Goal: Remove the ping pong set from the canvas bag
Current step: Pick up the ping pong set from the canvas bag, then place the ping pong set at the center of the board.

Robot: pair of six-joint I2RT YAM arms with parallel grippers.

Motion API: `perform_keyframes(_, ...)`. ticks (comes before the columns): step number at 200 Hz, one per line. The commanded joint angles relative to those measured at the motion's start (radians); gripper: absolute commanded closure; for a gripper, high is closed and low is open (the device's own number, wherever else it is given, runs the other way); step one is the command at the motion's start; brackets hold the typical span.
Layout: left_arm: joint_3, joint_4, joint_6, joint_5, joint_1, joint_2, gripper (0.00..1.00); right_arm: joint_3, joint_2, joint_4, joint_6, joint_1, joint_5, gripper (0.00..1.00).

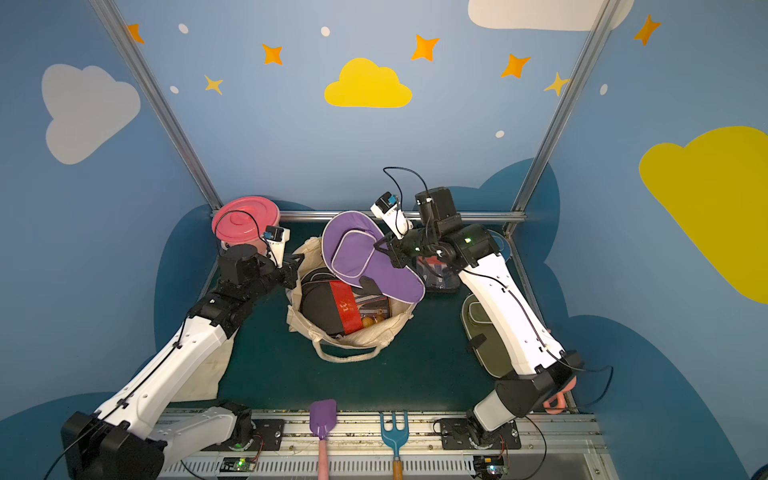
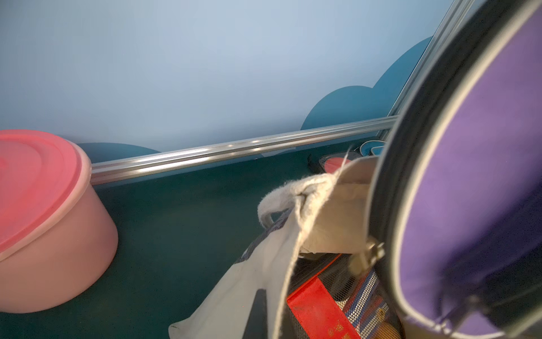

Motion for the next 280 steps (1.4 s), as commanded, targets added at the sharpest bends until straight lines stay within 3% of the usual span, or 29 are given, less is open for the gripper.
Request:
perform_keyframes(1,-0.009,0.030,-0.013,-0.004,0.006,-0.020,0.96,0.037,-0.062,0.025,0.041,-0.011,0.114,1.00)
perform_keyframes(49,-0.015,0.044,-0.016,-0.008,0.005,-0.029,0.96,0.065,-0.158,0.044,0.103,-0.081,0.255,1.00)
perform_keyframes(92,-0.012,0.046,-0.020,-0.004,0.005,-0.027,0.96,0.047,-0.177,0.102,0.162,-0.191,0.286,1.00)
perform_keyframes(128,-0.022,0.059,-0.037,0.007,0.005,-0.026,0.96,-0.091,-0.148,0.260,0.238,-0.280,0.264,1.00)
perform_keyframes(182,-0.039,0.067,-0.085,0.053,0.005,-0.021,0.96,-0.308,-0.014,0.647,0.439,-0.315,0.127,1.00)
perform_keyframes(241,-0.041,0.061,-0.104,0.089,0.004,-0.010,0.96,-0.394,0.204,0.932,0.682,-0.318,0.036,1.00)
perform_keyframes(280,-0.026,0.044,-0.115,0.109,0.002,-0.007,0.96,-0.446,0.355,1.131,0.846,-0.321,0.052,1.00)
